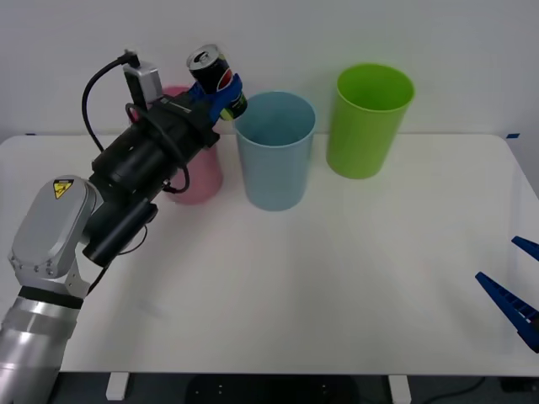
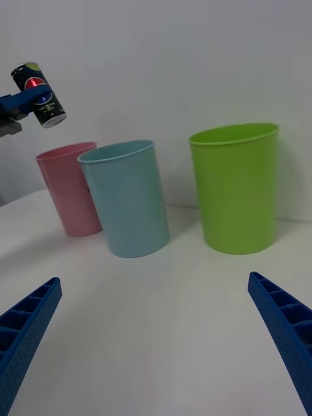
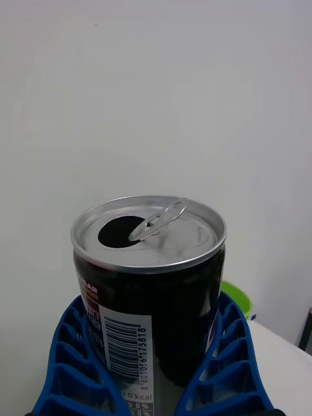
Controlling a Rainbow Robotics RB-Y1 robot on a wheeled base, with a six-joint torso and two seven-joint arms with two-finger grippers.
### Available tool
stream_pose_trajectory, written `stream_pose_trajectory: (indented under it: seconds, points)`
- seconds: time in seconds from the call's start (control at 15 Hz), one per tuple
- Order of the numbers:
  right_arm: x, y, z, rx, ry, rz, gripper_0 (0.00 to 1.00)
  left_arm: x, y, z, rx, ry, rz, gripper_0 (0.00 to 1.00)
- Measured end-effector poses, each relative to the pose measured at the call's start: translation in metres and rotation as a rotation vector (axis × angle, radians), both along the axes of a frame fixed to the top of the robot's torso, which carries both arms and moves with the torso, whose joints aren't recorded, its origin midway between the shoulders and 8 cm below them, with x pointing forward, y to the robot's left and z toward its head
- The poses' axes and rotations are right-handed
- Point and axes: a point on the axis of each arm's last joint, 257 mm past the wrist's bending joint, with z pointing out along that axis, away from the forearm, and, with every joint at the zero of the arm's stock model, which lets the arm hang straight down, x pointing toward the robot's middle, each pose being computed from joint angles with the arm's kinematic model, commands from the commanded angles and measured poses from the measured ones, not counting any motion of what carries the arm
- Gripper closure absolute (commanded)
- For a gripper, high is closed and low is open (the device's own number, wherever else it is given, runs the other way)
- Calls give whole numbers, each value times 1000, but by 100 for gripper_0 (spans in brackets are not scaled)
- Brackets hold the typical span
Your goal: Grasp the object on the table and drop it into the matching bin: aluminum can to the light blue bin, PET bottle to the pink bin.
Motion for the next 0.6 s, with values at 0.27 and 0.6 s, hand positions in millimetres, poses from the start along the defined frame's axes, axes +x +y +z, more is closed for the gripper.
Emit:
stream_pose_trajectory:
  seconds: [0.27,0.6]
  points:
    - [0,0,0,0,0,0,0,27,-22,7,58,-1,-13,100]
    - [0,0,0,0,0,0,0,55,-53,8,160,5,-26,100]
